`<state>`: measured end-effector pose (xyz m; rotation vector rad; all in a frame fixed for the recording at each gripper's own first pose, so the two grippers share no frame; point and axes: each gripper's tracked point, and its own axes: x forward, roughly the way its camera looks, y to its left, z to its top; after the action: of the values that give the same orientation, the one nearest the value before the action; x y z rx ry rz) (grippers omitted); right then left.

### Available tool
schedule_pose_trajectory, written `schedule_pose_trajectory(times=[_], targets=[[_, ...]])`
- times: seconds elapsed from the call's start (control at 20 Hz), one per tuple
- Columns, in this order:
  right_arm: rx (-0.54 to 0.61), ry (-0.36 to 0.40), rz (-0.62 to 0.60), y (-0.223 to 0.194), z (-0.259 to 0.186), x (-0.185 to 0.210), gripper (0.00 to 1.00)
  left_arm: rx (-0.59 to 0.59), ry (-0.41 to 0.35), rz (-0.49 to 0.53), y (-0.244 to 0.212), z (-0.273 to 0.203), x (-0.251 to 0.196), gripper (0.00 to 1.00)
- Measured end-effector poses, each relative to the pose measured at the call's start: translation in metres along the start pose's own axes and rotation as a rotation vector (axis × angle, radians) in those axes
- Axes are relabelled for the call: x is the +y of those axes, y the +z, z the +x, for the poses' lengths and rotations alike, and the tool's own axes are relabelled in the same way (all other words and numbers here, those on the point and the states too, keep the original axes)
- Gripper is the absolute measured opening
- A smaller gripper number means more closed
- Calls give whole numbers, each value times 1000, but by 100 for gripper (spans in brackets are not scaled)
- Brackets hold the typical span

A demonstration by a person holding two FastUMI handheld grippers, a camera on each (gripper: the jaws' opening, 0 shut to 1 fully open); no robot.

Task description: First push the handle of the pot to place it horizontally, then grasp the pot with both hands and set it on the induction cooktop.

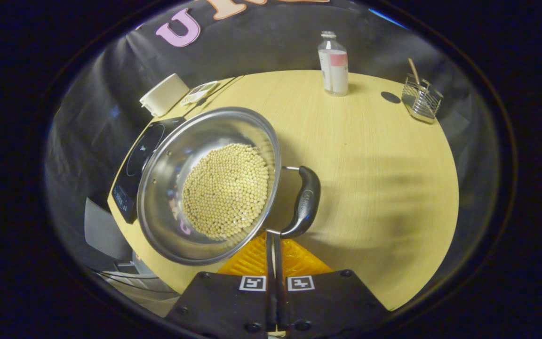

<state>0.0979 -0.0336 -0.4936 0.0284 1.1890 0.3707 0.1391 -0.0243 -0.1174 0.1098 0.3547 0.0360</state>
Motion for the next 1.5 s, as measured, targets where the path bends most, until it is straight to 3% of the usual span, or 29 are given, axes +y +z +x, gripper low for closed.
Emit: schedule_pose_trajectory(times=[0.3, 0.4, 0.5, 0.6, 0.75, 0.8, 0.85, 1.05, 1.5], targets=[[-15, -45, 55, 3, -16, -5, 3, 208, -57, -46, -80, 14, -16, 98], [-68, -80, 104, 15, -25, -10, 11, 287, -105, -73, -110, 19, -27, 98], [-150, -98, 198, 38, -35, -15, 12, 362, -133, -89, -137, 26, -29, 98], [-219, -93, 277, 58, -45, -17, 22, 421, -155, -111, -163, 35, -34, 99], [-185, -167, 263, 56, -32, -30, 51, 523, -183, -103, -207, 46, -41, 99], [-177, -168, 266, 58, -30, -27, 51, 547, -191, -95, -217, 50, -41, 99], [-168, -166, 275, 59, -27, -24, 62, 566, -195, -94, -226, 54, -40, 99], [-138, -174, 276, 60, -11, -15, 75, 653, -211, -141, -257, 65, -42, 99], [-33, -249, 262, 45, 21, -19, 75, 761, -258, -160, -305, 93, -59, 94]])
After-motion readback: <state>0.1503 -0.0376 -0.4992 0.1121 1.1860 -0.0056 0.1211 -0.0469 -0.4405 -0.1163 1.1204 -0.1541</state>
